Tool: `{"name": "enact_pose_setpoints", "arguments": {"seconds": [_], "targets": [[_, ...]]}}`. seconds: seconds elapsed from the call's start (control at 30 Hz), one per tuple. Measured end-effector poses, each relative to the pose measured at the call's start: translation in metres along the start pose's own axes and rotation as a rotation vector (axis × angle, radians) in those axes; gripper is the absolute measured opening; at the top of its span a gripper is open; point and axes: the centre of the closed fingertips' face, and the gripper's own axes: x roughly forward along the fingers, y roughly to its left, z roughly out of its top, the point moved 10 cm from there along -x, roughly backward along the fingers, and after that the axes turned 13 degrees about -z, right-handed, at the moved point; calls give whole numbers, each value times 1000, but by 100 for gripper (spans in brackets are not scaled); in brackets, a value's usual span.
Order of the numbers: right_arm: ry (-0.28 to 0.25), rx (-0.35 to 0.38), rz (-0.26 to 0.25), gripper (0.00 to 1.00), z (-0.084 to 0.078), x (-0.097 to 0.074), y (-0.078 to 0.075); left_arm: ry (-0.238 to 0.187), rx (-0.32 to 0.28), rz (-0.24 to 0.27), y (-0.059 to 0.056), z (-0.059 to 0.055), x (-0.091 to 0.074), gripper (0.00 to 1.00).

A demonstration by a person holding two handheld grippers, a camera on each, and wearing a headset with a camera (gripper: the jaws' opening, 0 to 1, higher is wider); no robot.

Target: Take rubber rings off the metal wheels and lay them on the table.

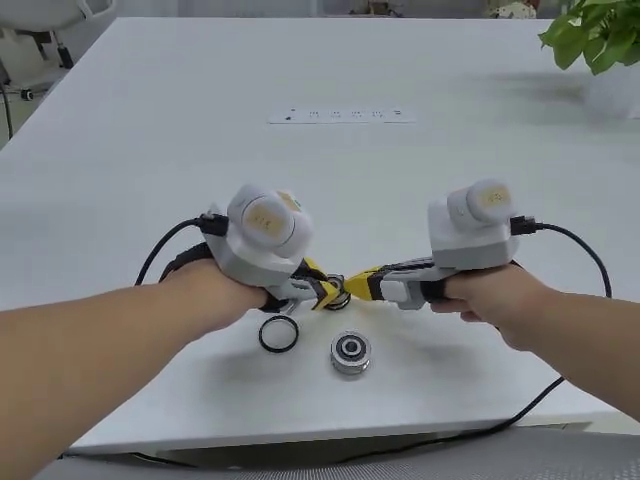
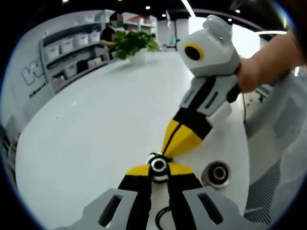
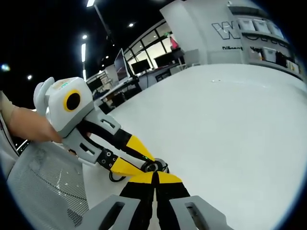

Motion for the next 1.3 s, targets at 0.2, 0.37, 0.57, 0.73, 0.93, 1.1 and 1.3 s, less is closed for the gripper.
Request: {"name": "enact_pose_setpoints", "arguments": {"seconds": [0.2, 0.37, 0.57, 0.73, 0.93, 1.1, 1.3], "targets": [[-2, 0, 6, 0, -1, 0, 0, 1, 1, -2, -1, 0, -1, 12], [-2, 2, 18, 0, 0, 1, 2, 2, 1, -4, -1, 0, -1, 12], [-27, -12, 48, 0, 5, 2, 7, 0, -1, -3, -1, -1, -1, 12], [-32, -21, 46, 0, 4, 2, 6, -2, -9, 2, -2, -1, -1, 12], [-22, -29, 24, 0, 2, 2, 3, -8, -15, 1, -2, 0, 0, 13], [-27, -17, 13, 0, 1, -1, 1, -5, -14, 1, -3, 1, -1, 14], [-40, -2, 12, 0, 3, -4, 0, -22, -6, -9, -5, 5, -7, 14]]}}
